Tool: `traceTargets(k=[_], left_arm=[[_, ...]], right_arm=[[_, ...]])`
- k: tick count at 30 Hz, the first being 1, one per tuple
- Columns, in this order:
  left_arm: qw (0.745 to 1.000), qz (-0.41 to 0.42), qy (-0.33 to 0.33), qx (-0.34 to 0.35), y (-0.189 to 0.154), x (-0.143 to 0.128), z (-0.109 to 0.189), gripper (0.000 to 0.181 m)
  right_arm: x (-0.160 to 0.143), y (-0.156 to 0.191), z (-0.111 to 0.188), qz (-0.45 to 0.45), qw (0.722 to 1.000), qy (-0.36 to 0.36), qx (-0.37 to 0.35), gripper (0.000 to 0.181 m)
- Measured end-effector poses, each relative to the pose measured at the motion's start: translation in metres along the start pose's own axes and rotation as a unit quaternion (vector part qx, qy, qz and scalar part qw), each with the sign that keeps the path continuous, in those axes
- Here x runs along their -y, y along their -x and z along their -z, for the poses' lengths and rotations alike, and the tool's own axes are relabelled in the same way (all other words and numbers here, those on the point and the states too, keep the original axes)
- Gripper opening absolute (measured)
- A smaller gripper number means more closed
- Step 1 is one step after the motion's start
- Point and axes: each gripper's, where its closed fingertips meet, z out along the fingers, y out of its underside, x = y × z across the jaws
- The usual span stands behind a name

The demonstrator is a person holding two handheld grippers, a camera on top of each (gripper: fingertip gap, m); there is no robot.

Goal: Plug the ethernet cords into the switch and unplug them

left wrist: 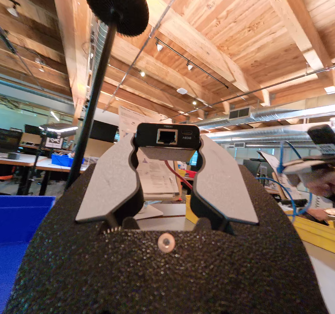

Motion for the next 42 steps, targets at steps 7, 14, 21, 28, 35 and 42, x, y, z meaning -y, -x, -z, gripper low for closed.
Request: traceTargets(k=[7, 14, 21, 28, 35, 42], left_arm=[[0.998, 0.008, 0.045, -0.036, -0.017, -0.033, -0.007, 0.061], [0.996, 0.002, 0.069, -0.053, -0.025, -0.051, -0.008, 0.061], [0.990, -0.001, 0.107, -0.093, -0.041, -0.076, -0.008, 0.062], [0.978, -0.009, 0.157, -0.135, -0.056, -0.101, -0.006, 0.061], [0.953, 0.032, 0.169, -0.248, -0.115, -0.097, -0.004, 0.062], [0.909, 0.040, 0.185, -0.373, -0.167, -0.092, 0.013, 0.061]], right_arm=[[-0.025, -0.101, -0.001, -0.064, 0.997, 0.000, -0.049, 0.011], [-0.120, -0.148, -0.039, -0.258, 0.964, 0.030, -0.058, 0.011], [-0.162, -0.165, -0.036, -0.424, 0.899, 0.029, -0.103, 0.074], [-0.095, -0.076, -0.029, -0.270, 0.952, -0.040, -0.136, 0.087], [-0.060, 0.119, -0.158, 0.001, 0.994, -0.081, 0.076, 0.090], [-0.018, 0.170, -0.178, 0.240, 0.959, -0.138, 0.053, 0.074]])
